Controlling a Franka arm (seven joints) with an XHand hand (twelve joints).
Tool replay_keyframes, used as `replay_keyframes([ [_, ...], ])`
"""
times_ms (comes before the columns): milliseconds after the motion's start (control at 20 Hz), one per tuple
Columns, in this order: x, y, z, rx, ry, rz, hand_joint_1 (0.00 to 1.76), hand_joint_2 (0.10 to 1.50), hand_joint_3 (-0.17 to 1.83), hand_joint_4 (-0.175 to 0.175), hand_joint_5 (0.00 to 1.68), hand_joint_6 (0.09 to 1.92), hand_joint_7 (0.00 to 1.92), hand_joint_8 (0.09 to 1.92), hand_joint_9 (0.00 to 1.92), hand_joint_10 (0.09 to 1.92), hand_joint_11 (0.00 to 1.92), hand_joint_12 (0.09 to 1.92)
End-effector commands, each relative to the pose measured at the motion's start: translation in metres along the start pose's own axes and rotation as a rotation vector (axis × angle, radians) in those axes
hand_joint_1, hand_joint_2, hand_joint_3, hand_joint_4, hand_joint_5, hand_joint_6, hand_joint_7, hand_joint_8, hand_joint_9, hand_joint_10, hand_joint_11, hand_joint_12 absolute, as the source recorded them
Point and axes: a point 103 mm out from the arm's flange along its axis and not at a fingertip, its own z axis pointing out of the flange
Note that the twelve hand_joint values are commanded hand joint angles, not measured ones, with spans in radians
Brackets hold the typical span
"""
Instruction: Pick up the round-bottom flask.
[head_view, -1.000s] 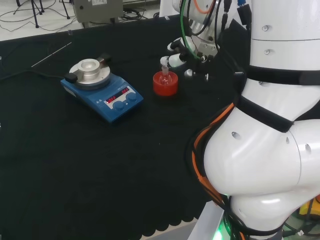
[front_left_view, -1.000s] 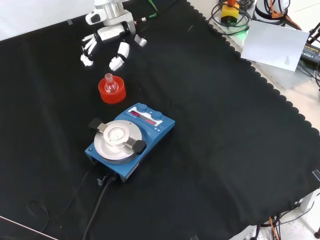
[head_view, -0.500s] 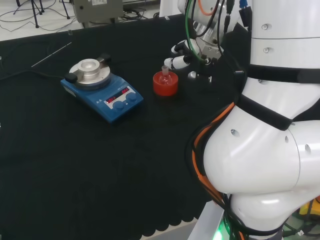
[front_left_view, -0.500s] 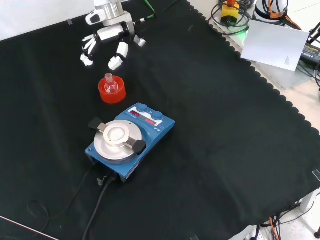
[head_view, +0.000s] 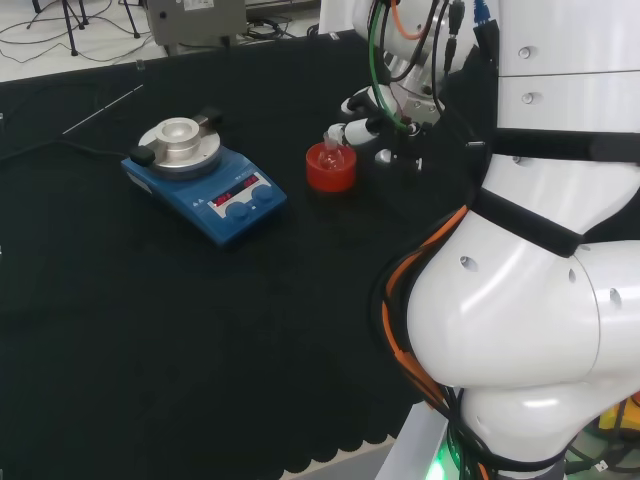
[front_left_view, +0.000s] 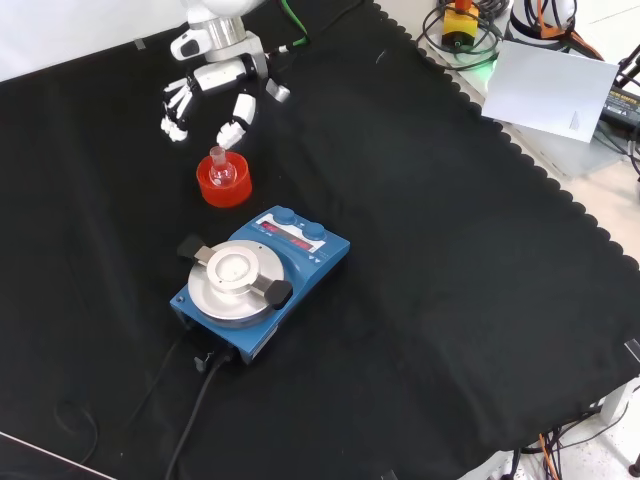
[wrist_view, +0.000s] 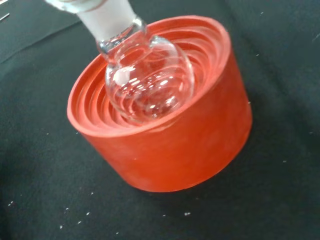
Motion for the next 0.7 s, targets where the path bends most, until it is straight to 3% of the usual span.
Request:
replay_keyframes([
  [50, 0.0021, 0.0041, 0.0112, 0.002, -0.021, -0.008, 0.76, 0.70, 0.52, 0.013, 0.71, 0.13, 0.37, 0.61, 0.48, 0.62, 0.00, 1.36],
  [700, -0.0027, 0.0046, 0.0141, 0.001, 0.002, -0.027, 0.77, 0.69, 0.52, 0.016, 0.75, 0.17, 0.38, 0.61, 0.49, 0.62, 0.00, 1.36],
])
